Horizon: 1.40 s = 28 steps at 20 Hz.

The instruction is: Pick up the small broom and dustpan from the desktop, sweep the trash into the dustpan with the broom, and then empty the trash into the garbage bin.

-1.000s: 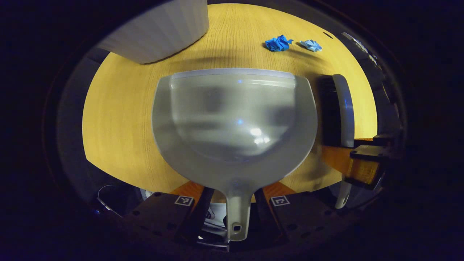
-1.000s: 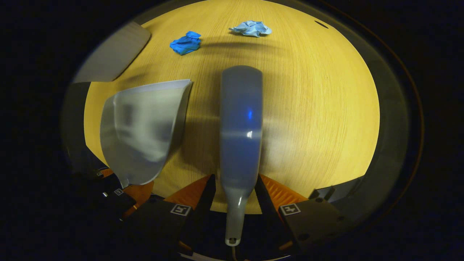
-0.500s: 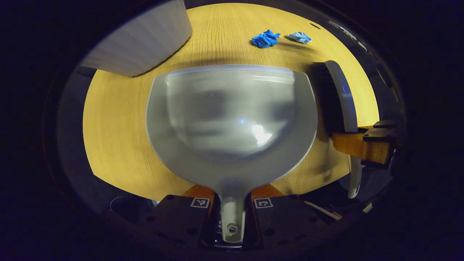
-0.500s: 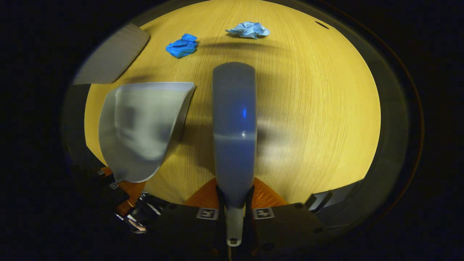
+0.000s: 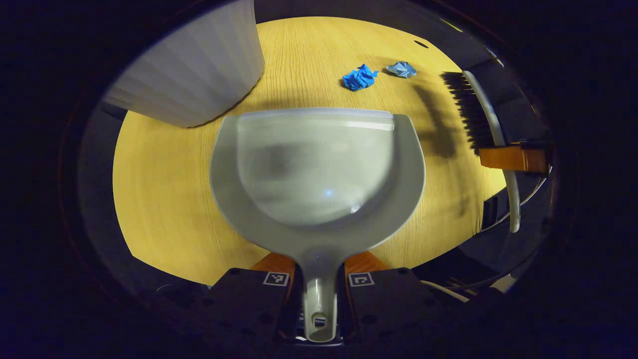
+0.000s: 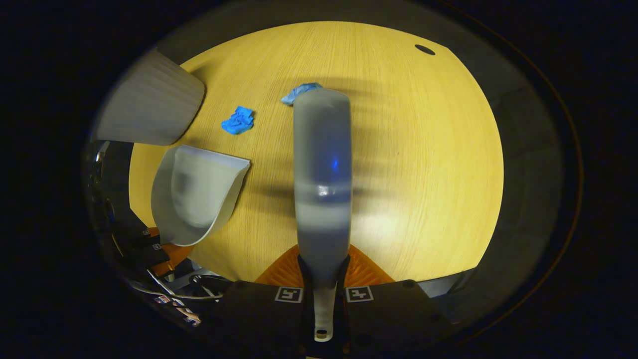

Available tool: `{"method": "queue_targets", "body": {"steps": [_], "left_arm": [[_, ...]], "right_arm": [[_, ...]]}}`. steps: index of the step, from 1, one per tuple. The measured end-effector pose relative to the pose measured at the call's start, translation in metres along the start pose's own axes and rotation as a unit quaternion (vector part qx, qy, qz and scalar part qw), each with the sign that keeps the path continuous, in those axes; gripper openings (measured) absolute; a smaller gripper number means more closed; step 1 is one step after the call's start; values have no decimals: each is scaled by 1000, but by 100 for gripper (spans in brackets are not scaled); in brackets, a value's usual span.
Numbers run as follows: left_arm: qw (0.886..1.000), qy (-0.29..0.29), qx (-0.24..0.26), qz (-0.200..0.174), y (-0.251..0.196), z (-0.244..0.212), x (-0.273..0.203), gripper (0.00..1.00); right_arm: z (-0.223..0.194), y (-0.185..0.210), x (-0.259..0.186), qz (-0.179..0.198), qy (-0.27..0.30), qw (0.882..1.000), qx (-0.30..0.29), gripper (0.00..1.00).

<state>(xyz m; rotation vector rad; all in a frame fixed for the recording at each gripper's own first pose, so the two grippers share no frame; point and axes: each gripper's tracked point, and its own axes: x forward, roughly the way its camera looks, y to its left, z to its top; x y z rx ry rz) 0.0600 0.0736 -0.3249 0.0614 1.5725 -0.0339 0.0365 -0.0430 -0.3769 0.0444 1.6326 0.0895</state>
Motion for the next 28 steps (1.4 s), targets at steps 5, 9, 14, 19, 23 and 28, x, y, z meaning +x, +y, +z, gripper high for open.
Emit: {"method": "queue_targets", "body": {"steps": [5, 9, 14, 19, 23, 28], "left_arm": [[1000, -5, 0, -9, -3, 0, -3, 27], [1000, -11, 1, -14, 1, -3, -7, 27], [999, -30, 8, -9, 1, 1, -15, 26], [999, -30, 30, -5, -6, 18, -10, 24], [995, -33, 88, 25, 3, 39, -3, 24], [989, -10, 139, 47, 26, 35, -6, 25]], "right_arm": [[20, -18, 1, -10, -9, 1000, 3, 17], [23, -23, 0, -7, -12, 1000, 5, 17], [29, -27, -2, 1, -17, 1000, 3, 16], [71, -56, -2, -25, -33, 999, -29, 17], [123, -88, 9, -67, -47, 995, -53, 16], [140, -78, 40, -81, -18, 985, -152, 16]]}}
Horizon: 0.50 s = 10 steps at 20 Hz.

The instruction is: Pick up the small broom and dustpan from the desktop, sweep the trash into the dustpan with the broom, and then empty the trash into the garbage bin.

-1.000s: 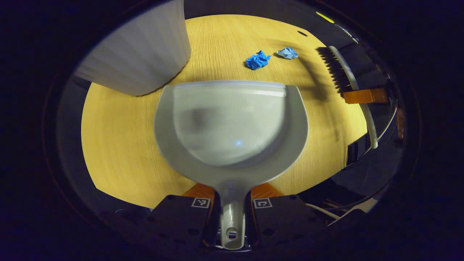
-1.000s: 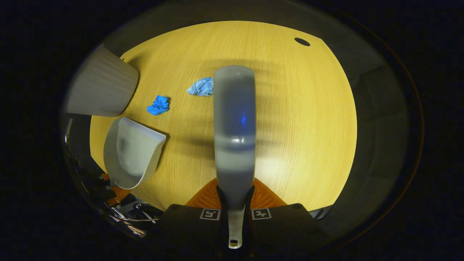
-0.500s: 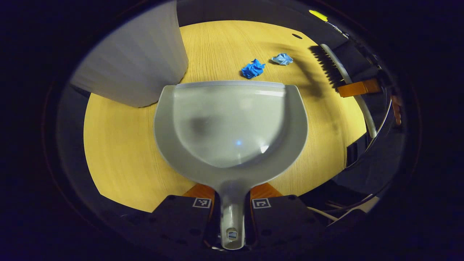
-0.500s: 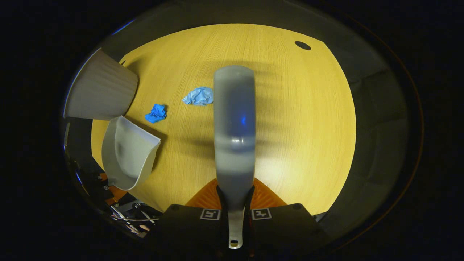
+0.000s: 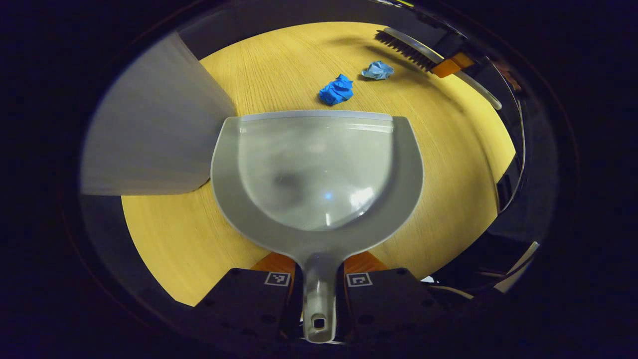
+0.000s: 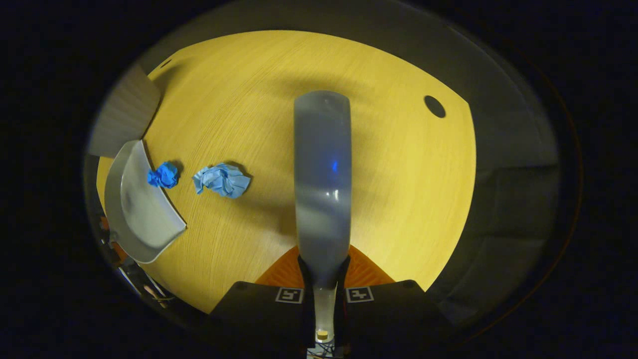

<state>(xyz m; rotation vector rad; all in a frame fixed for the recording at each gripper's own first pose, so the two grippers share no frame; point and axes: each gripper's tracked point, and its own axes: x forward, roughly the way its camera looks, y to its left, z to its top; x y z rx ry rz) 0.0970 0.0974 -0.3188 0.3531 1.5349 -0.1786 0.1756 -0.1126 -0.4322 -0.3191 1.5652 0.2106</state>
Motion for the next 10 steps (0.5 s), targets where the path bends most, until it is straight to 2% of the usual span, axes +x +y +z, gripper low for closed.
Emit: {"method": "queue_targets", "body": {"steps": [5, 7, 10], "left_arm": [[1000, 14, 26, -5, 7, -2, 7, 24], [999, 11, 40, -10, 7, 2, 6, 26], [998, 5, 68, -8, 7, 8, 12, 24]], "right_arm": [[11, 30, 15, 15, 14, 998, -62, 16], [13, 42, 14, 16, 21, 994, -104, 16], [13, 73, 12, 43, 28, 987, -151, 16]]}}
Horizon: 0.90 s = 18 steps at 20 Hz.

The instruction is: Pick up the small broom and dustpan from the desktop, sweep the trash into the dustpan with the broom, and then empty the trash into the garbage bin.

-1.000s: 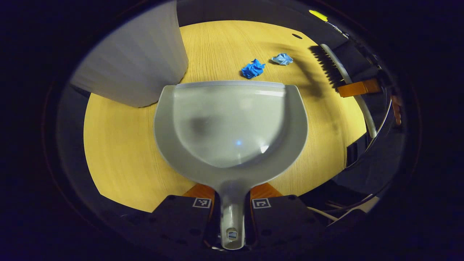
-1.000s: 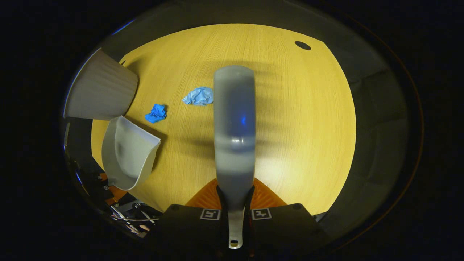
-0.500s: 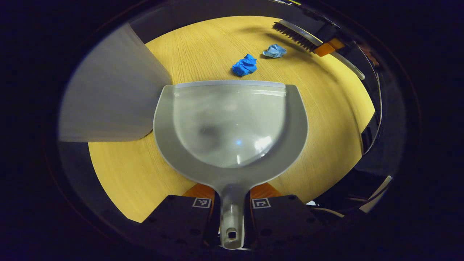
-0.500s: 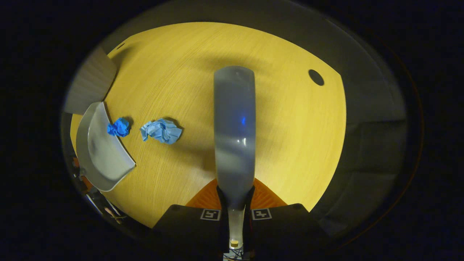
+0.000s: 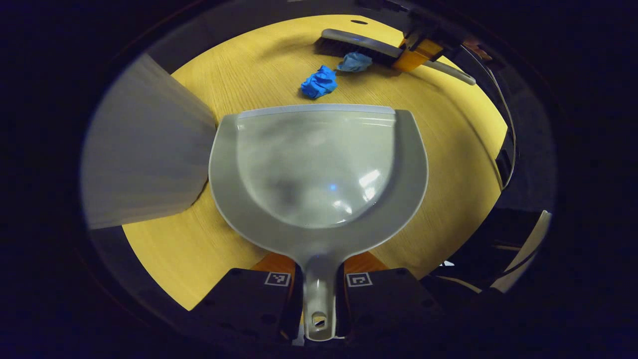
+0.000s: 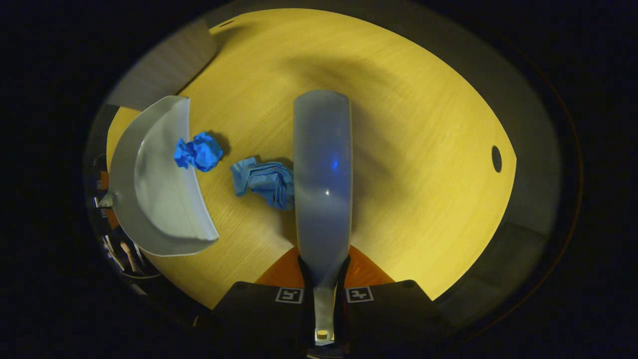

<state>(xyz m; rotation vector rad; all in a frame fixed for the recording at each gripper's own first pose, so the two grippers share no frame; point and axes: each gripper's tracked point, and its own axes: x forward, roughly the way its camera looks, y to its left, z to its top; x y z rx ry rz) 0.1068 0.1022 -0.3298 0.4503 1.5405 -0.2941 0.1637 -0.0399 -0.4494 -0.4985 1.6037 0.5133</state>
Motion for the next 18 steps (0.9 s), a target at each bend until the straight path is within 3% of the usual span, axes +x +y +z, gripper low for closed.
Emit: {"method": "queue_targets", "body": {"steps": [5, 9, 12, 15, 18], "left_arm": [[999, 3, 40, 1, -7, -5, 3, 24], [998, 5, 66, 4, -8, -11, 8, 24], [997, -1, 77, 4, -9, -13, 10, 24], [996, -13, 85, 5, -9, -13, 12, 24], [996, -34, 83, 19, -9, -14, 10, 24]], "right_arm": [[-2, 55, -3, 84, 18, 990, -108, 16], [-6, 60, -6, 127, 34, 981, -145, 16], [-17, 60, -9, 171, 60, 966, -185, 16], [-14, 67, -11, 232, 42, 961, -147, 16], [-3, 59, -19, 233, -31, 968, -92, 16]]}}
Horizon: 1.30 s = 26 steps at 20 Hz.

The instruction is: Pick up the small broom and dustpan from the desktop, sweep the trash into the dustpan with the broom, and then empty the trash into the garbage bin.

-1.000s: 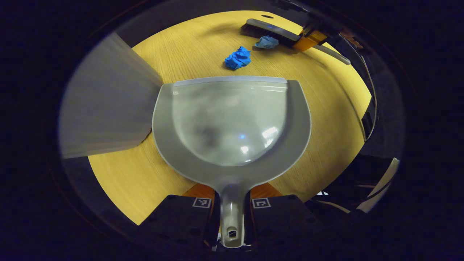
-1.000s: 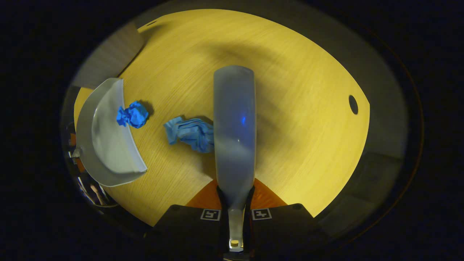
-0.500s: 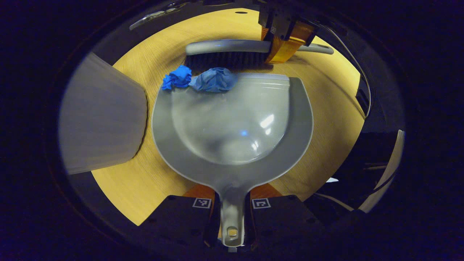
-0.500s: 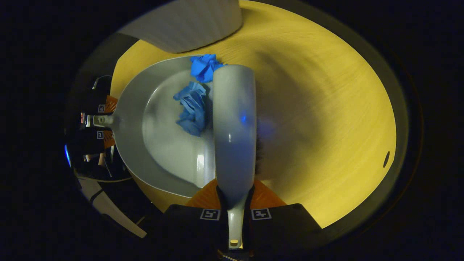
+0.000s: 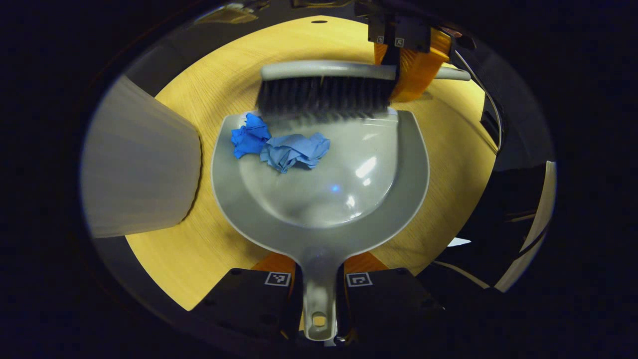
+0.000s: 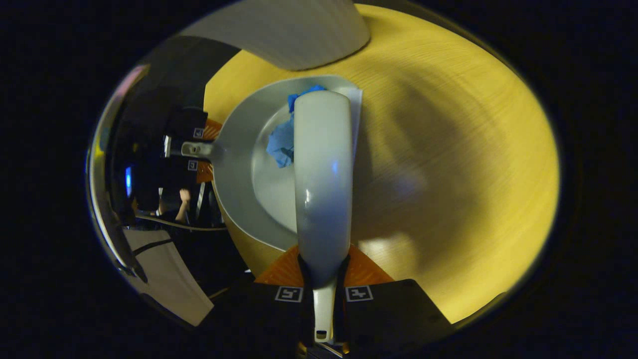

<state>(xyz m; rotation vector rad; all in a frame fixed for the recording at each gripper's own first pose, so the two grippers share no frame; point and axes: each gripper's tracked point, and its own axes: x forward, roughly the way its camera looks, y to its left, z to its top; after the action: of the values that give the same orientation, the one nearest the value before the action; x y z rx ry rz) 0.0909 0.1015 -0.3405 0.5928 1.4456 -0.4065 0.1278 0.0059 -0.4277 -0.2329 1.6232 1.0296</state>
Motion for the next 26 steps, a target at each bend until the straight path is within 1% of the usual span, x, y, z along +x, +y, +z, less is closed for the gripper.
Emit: {"method": "queue_targets", "body": {"steps": [2, 3, 5, 6, 7, 8, 9, 11, 12, 14, 16, 17, 19, 20, 23, 24, 26], "left_arm": [[1000, -23, 1, 19, -3, 0, -7, 26], [999, -40, 3, 26, -4, 2, -8, 24], [997, -73, -5, 37, -6, 8, -20, 26], [995, -93, -11, 45, -6, 16, -29, 24], [992, -116, -17, 54, -7, 24, -42, 24], [988, -139, -24, 64, -7, 32, -57, 24], [983, -164, -30, 74, -8, 41, -76, 24], [975, -198, -38, 92, -11, 50, -105, 24], [972, -209, -41, 99, -12, 52, -116, 24], [967, -223, -42, 115, -7, 57, -127, 24], [958, -236, -32, 158, 20, 62, -152, 24], [952, -244, -26, 182, 37, 65, -176, 24], [943, -241, -14, 227, 79, 62, -230, 24], [939, -235, -6, 251, 103, 57, -247, 24], [921, -187, 29, 341, 175, 35, -284, 24], [915, -163, 37, 367, 197, 28, -295, 24], [908, -117, 59, 398, 232, 13, -309, 24]], "right_arm": [[4, -5, -21, -7, -69, 997, 22, 16], [5, -6, -28, -11, -107, 994, 33, 16], [5, -6, -43, -12, -181, 982, 58, 16], [6, -5, -49, -9, -217, 973, 77, 16], [5, -1, -56, -4, -253, 962, 99, 16], [4, 1, -61, 2, -295, 948, 118, 16], [5, 1, -57, 7, -342, 929, 138, 16], [3, -1, -47, 25, -411, 896, 168, 16], [1, -10, -40, 16, -432, 884, 176, 16], [-2, -18, -21, -9, -460, 868, 185, 16], [1, -15, -18, -14, -486, 853, 190, 16], [3, -15, -15, -20, -498, 846, 189, 15], [6, -12, -6, -22, -516, 835, 192, 16], [8, -13, -1, -22, -518, 833, 193, 16], [4, -16, 1, -47, -515, 834, 191, 16], [4, -15, 2, -47, -517, 833, 192, 16], [2, -12, 8, -36, -516, 832, 200, 16]]}}
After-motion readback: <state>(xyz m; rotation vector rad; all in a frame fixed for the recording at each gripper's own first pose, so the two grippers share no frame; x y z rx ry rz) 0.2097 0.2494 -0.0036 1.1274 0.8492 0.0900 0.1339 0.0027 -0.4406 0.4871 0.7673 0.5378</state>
